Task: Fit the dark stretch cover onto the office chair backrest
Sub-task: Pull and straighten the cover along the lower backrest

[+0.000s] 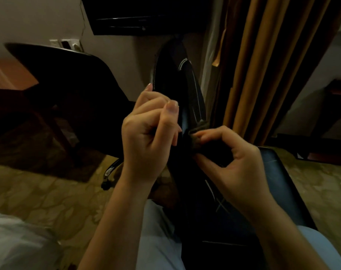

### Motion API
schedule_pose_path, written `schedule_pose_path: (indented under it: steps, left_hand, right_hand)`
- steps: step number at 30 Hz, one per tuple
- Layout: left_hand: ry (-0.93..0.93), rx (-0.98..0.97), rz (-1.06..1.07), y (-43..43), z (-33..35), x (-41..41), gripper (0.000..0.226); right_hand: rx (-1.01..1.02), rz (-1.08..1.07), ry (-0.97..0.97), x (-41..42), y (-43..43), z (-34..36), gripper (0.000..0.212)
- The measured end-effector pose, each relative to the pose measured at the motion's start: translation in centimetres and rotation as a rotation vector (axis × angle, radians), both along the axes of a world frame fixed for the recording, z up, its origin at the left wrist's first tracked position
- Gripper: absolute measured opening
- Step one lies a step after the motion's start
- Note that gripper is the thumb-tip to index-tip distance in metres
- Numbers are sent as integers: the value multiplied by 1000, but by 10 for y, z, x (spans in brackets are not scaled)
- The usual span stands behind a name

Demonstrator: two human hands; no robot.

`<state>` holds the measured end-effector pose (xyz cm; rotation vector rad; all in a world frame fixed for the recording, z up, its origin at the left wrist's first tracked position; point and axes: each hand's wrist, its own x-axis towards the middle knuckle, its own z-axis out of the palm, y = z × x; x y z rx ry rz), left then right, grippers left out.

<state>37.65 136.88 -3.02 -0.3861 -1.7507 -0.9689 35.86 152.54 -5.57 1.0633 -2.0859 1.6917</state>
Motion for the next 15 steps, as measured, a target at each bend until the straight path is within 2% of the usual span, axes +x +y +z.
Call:
schedule_pose_path:
  steps: [4,12,15]
  left_hand:
    - [-15,10,6,-2,0,0,51]
    - [19,71,-1,3,-3,-3,50]
    - [21,48,-1,4,-2,-2,49]
  right_hand:
    - [72,-18,-5,1,3,-7,28]
    - [258,-147,-142,-5,28,-54,30]
    - [221,-121,-136,-7,27,-39,25]
